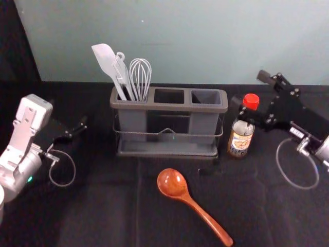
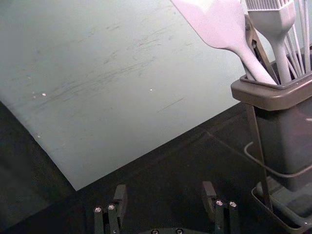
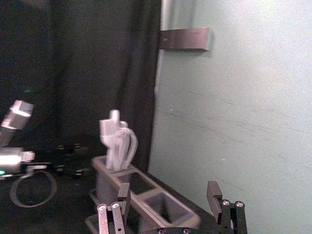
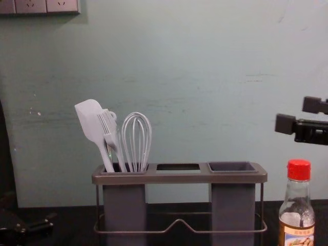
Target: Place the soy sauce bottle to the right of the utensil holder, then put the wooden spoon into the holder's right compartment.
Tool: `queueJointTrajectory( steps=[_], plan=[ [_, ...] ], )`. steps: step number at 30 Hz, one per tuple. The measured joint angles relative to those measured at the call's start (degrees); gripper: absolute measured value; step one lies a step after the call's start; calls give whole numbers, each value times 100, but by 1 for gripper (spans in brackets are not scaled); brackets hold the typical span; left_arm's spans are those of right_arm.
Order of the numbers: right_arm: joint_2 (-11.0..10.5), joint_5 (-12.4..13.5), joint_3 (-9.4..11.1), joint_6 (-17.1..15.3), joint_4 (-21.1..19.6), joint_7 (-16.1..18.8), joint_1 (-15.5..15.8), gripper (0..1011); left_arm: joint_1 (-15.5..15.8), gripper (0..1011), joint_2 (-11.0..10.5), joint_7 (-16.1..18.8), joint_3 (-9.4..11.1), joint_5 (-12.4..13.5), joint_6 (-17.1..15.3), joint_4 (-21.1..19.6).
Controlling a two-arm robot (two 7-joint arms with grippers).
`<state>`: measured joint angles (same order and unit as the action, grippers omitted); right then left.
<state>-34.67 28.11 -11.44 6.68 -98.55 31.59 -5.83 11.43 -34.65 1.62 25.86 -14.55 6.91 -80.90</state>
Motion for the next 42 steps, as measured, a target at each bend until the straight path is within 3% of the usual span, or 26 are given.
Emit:
queueJointTrajectory(
  steps=[4,7,10,11,19,22,28,31,42],
  plan=[
    [-182,-34,-133,-307,-473,-1,141,1002,0,1005,0,0,0,0,0,0],
    [-314,-153,-331,-754,-816,-104,188,1002,0,1005,0,0,0,0,0,0],
    [-407,-296,-699,-1540,-1087,-264,80,1002,0,1005,0,0,0,0,0,0],
    [-407,-296,-699,-1540,-1087,-264,80,1002,0,1005,0,0,0,0,0,0],
    [-159,-349,-1579,-3499,-1033,-508,-582,1002,0,1005,0,0,0,0,0,0],
    [-39,-376,-1835,-3957,-890,-571,-802,1002,0,1005,0,0,0,0,0,0],
    [262,-480,-2238,-4537,-433,-678,-1127,1002,1,1005,0,0,0,0,0,0],
    [395,-564,-2364,-4672,-205,-723,-1232,1002,0,1005,0,0,0,0,0,0],
    [773,-846,-2571,-4794,448,-750,-1478,1002,0,1005,0,0,0,0,0,0]
  ],
)
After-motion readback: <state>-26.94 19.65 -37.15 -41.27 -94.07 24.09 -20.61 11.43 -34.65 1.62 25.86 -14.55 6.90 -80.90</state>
